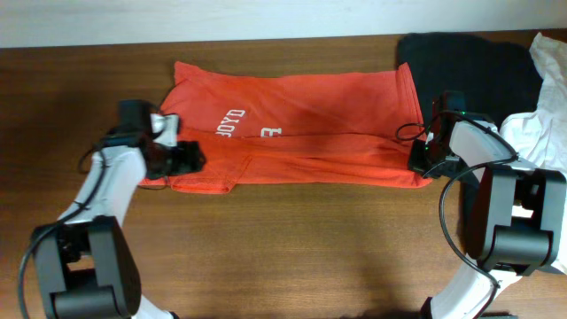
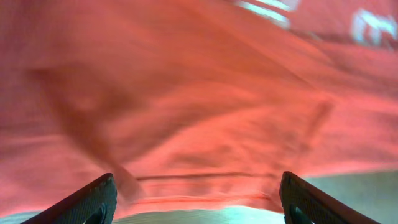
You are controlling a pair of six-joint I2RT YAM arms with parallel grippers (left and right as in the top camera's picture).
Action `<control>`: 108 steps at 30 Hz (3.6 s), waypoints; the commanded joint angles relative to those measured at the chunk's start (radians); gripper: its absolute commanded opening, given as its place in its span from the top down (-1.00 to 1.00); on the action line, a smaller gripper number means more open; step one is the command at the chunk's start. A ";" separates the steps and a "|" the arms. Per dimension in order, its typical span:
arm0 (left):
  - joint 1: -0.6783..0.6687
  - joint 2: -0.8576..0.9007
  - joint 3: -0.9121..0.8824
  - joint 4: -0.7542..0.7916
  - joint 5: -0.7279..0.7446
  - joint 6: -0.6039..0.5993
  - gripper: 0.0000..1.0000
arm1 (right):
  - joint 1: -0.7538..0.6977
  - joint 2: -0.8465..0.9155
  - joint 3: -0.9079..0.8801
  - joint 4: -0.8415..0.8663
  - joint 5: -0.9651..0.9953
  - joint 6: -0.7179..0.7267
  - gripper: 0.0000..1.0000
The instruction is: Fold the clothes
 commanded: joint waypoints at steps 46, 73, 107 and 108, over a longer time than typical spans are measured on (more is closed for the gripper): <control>0.017 0.131 0.307 -0.241 -0.341 -0.197 -0.98 | -0.001 0.038 -0.023 -0.017 0.063 0.010 0.14; 0.296 0.262 0.270 -0.513 -0.356 -0.240 1.00 | -0.001 0.038 -0.023 -0.161 0.063 0.007 0.25; 0.126 0.165 0.548 -0.167 -0.100 -0.032 -0.43 | 0.001 -0.204 0.269 -0.409 -0.037 -0.022 -0.98; 0.111 0.192 0.557 -0.132 -0.092 -0.013 -0.45 | 0.001 -0.204 0.269 -0.410 -0.037 -0.023 -0.98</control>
